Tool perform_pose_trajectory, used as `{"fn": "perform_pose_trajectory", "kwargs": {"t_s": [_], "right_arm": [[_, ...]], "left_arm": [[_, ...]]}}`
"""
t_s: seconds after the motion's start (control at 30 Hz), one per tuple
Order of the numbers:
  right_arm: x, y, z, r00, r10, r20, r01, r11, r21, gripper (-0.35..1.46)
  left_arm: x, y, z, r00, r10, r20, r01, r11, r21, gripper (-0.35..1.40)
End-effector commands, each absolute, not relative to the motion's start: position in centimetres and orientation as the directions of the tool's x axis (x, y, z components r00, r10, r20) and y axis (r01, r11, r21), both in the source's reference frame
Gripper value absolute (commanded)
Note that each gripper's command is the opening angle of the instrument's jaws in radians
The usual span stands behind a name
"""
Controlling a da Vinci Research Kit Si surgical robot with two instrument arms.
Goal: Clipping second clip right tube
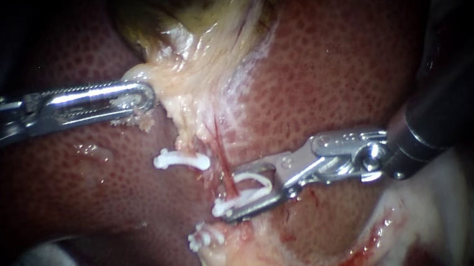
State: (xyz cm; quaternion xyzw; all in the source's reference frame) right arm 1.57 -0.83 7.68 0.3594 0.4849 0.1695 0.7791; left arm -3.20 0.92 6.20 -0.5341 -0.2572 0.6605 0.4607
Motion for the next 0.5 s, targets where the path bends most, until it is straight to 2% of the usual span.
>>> {"fn": "perform_pose_trajectory", "kwargs": {"t_s": [0.03,0.3,0.5], "right_arm": [[1.59,-0.83,7.69,0.469,0.618,-0.631,0.090,0.678,0.730,0.46],[1.69,-0.84,7.72,0.455,0.646,-0.613,0.101,0.646,0.756,0.43],[1.68,-0.84,7.73,0.459,0.679,-0.572,0.078,0.611,0.788,0.31]], "left_arm": [[-3.21,0.91,6.21,-0.005,0.883,-0.469,-0.334,-0.443,-0.832,-0.35],[-3.23,0.90,6.23,-0.005,0.883,-0.470,-0.335,-0.444,-0.831,-0.35],[-3.24,0.90,6.24,-0.003,0.882,-0.471,-0.339,-0.444,-0.830,-0.35]]}}
